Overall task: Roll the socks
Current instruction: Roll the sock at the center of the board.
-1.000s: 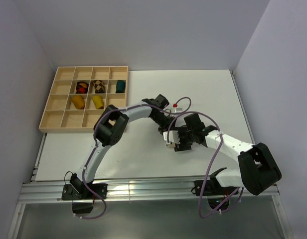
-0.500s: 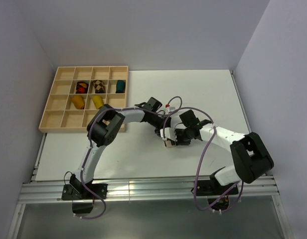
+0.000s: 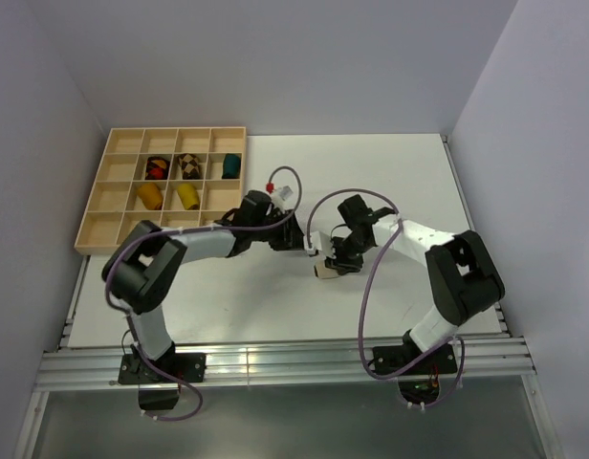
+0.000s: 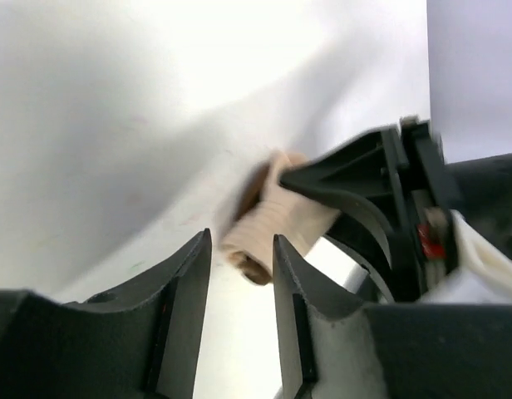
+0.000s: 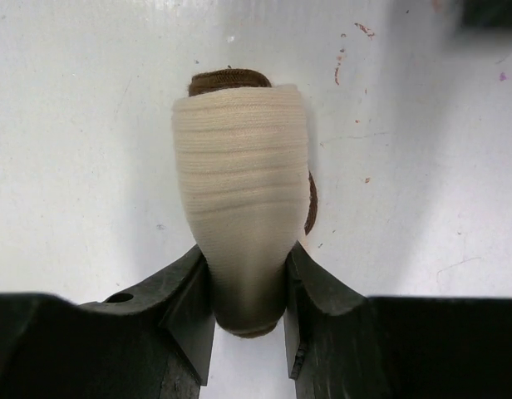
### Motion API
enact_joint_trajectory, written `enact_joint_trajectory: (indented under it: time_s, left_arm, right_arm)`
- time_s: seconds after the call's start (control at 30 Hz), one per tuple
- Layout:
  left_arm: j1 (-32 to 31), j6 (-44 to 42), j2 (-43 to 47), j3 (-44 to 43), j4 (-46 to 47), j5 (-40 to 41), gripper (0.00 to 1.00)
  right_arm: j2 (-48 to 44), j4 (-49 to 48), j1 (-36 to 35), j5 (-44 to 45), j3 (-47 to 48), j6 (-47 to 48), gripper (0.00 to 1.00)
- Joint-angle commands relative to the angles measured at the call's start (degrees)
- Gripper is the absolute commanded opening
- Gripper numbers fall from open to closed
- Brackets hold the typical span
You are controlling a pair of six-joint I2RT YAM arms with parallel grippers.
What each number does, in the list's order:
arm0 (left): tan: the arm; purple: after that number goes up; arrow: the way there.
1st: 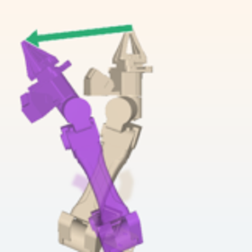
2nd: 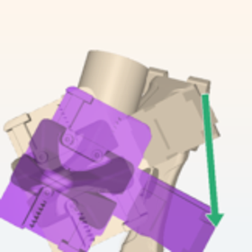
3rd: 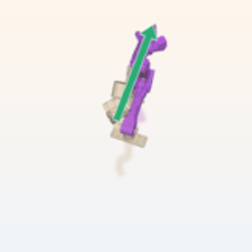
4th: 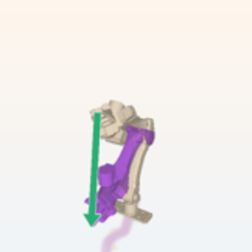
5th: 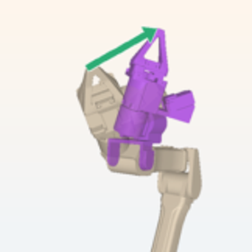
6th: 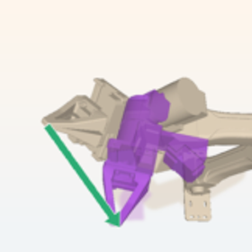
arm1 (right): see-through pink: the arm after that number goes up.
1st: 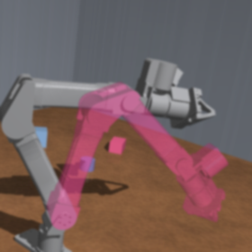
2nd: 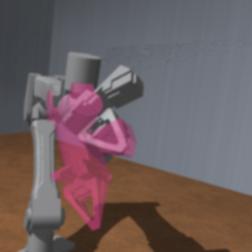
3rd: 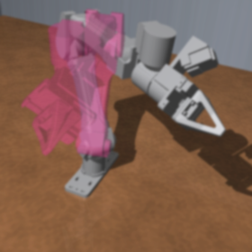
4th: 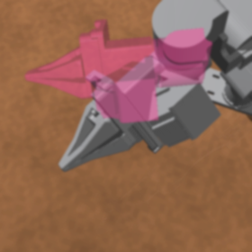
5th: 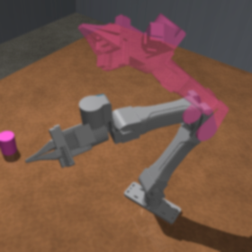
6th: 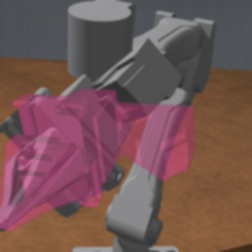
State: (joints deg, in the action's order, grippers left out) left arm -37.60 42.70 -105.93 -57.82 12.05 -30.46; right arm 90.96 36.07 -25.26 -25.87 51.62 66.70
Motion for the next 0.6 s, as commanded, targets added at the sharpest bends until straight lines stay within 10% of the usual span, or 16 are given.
enact_joint_trajectory:
  time_s: [0.0,0.57]
  left_arm:
    - [0.95,2.39,9.67,9.27,11.84,16.55,0.41]
    - [-26.54,-25.78,28.33,25.75,22.75,63.84,0.48]
  right_arm:
    - [3.78,8.04,1.26,1.34,2.69,-0.25,0.24]
    - [14.94,19.56,2.75,0.29,13.68,-0.43,0.25]
